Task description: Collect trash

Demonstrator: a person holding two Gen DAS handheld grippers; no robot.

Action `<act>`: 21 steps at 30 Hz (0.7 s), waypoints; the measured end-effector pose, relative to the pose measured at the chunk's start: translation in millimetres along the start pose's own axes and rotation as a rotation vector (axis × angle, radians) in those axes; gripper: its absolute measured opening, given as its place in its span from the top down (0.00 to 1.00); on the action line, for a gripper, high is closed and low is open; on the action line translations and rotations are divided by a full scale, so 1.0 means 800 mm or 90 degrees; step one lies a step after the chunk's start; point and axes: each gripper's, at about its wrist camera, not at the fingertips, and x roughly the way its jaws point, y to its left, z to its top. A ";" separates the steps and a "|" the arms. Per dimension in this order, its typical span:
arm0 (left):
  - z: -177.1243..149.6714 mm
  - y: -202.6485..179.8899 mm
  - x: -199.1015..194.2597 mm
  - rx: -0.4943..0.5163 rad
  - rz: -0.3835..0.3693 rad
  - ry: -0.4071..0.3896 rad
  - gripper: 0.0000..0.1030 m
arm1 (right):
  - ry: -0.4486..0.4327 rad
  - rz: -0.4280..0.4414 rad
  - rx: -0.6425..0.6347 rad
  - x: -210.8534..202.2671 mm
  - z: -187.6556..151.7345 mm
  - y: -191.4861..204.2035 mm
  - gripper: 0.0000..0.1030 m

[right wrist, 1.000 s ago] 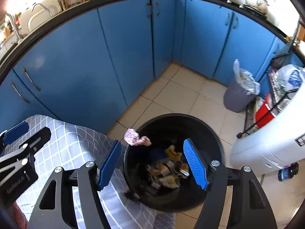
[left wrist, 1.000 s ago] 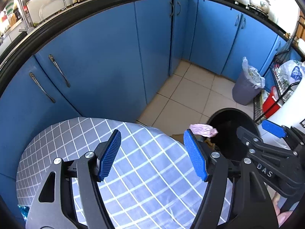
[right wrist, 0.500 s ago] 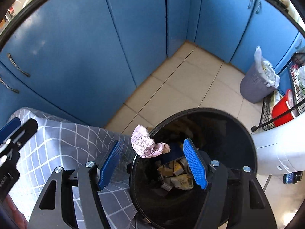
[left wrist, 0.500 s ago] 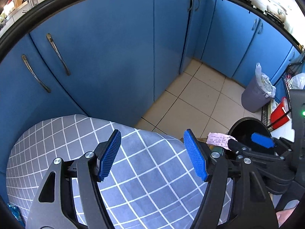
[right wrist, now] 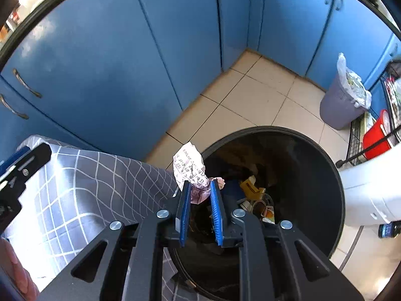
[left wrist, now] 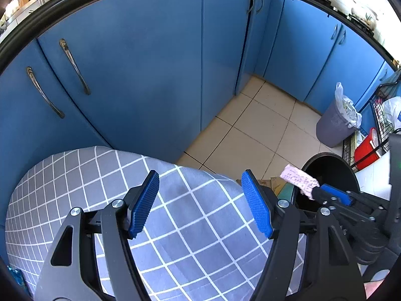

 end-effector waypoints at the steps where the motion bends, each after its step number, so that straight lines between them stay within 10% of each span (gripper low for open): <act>1: -0.002 -0.001 -0.002 0.000 -0.001 0.001 0.33 | -0.002 -0.007 0.003 -0.003 -0.002 -0.004 0.84; 14: 0.001 -0.034 -0.054 0.035 -0.033 -0.021 0.33 | -0.024 -0.074 0.023 -0.078 -0.040 -0.018 0.77; 18: -0.005 -0.035 -0.071 0.039 -0.032 -0.027 0.20 | -0.053 -0.087 0.028 -0.105 -0.049 -0.012 0.27; 21: -0.014 -0.028 -0.087 0.035 -0.029 -0.037 0.15 | -0.084 -0.103 0.014 -0.130 -0.057 0.001 0.25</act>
